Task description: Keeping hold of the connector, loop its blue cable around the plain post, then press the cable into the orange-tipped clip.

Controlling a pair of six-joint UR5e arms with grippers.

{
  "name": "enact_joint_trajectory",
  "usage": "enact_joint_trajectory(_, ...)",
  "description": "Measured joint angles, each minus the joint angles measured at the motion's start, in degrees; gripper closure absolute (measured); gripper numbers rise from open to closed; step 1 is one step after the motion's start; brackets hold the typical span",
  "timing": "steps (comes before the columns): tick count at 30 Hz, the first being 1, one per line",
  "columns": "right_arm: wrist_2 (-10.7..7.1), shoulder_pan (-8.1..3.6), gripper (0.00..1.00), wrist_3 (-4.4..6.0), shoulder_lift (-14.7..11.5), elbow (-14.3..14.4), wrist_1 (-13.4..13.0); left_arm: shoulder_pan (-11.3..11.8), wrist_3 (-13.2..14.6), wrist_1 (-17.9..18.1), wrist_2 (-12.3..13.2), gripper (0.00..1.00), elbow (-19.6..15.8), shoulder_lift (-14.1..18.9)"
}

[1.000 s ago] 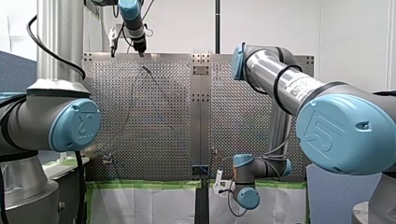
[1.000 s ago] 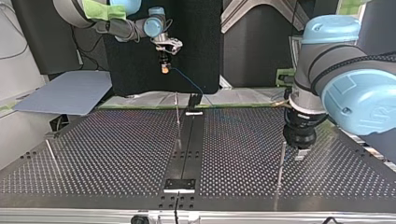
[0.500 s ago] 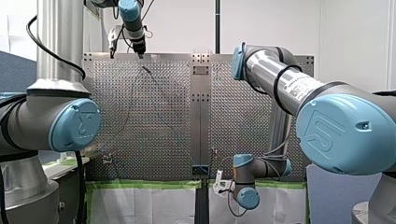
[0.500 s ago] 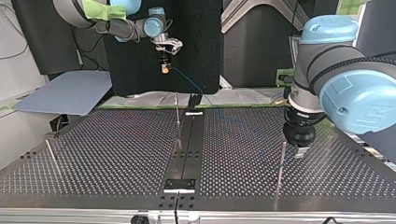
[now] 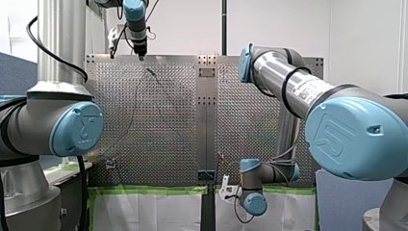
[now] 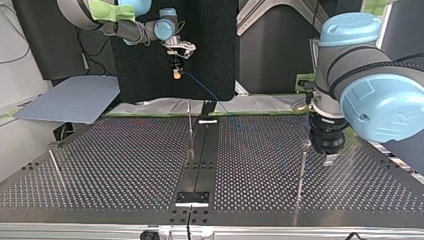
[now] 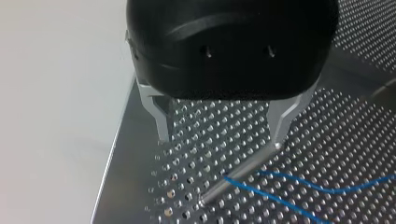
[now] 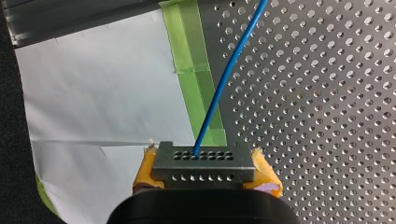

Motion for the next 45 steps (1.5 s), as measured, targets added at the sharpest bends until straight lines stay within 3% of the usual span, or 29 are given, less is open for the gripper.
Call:
enact_joint_trajectory(16, 0.00, 0.00, 1.00, -0.20, 0.00, 0.00, 0.00, -0.26, 0.20, -0.05, -1.04, 0.00, 0.00, -0.01)
enact_joint_trajectory(25, 0.00, 0.08, 1.00, -0.25, 0.00, 0.00, -0.03, -1.47, 3.54, 1.36, 0.53, 0.00, 0.00, -0.03)
enact_joint_trajectory(32, 0.00, 0.23, 1.00, -0.23, 0.00, 0.01, 0.05, -4.55, 6.95, 4.61, 2.67, 0.00, 0.50, -1.37)
enact_joint_trajectory(45, 0.00, 0.16, 1.00, -0.10, 0.00, -0.16, 0.09, -11.38, 13.79, 6.47, -3.27, 0.00, 3.32, -7.90)
